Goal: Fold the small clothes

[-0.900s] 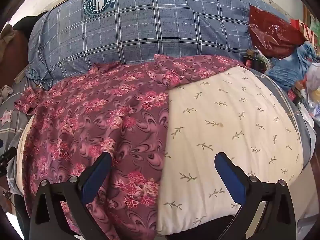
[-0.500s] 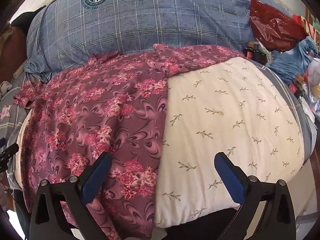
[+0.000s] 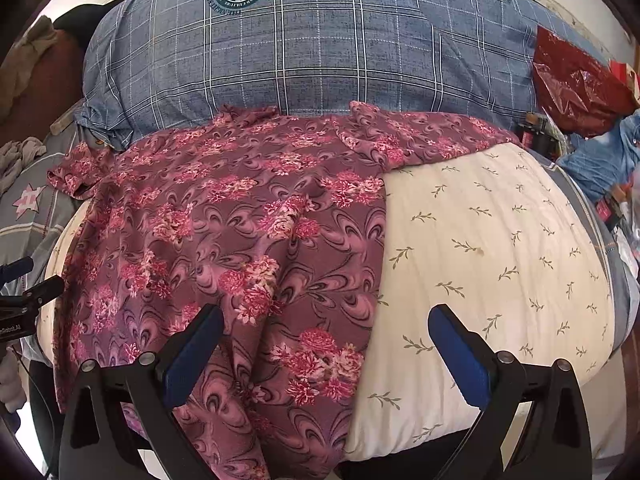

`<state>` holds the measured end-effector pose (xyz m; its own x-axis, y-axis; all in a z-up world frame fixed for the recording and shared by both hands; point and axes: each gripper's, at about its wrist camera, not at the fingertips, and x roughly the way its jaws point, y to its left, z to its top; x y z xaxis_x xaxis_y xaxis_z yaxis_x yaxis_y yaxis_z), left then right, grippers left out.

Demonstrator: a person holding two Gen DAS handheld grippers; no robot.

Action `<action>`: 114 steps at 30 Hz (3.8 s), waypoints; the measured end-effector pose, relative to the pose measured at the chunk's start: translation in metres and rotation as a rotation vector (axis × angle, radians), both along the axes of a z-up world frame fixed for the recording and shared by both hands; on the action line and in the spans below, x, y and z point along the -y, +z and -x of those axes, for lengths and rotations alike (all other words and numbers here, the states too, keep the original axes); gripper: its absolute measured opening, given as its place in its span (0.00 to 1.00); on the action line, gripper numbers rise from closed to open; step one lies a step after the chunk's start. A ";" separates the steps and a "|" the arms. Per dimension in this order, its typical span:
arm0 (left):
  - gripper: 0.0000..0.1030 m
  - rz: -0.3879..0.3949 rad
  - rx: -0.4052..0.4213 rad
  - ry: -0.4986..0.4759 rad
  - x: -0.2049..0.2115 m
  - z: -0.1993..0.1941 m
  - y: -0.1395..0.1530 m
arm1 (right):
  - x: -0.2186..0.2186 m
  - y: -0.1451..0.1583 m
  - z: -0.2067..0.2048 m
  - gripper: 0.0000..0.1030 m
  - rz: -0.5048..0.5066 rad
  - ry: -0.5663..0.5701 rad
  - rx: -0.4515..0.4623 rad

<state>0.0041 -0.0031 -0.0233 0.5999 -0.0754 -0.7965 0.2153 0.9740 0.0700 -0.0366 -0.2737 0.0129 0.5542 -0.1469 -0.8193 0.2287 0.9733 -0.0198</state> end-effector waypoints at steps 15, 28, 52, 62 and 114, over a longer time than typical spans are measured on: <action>1.00 0.013 -0.022 -0.002 -0.011 0.018 -0.007 | 0.006 0.005 0.018 0.99 -0.005 -0.022 0.018; 1.00 0.017 -0.002 -0.005 -0.016 0.031 0.001 | 0.010 0.009 0.029 0.99 0.032 -0.019 0.019; 1.00 0.018 -0.025 -0.084 0.018 0.024 0.001 | 0.014 0.011 0.035 0.99 0.070 -0.018 0.024; 1.00 0.011 -0.040 -0.084 0.020 0.018 -0.004 | 0.021 0.007 0.032 0.99 0.047 -0.036 0.025; 0.10 0.062 -0.236 0.139 -0.071 0.000 -0.015 | 0.115 -0.042 0.035 0.14 -0.440 -0.184 -0.029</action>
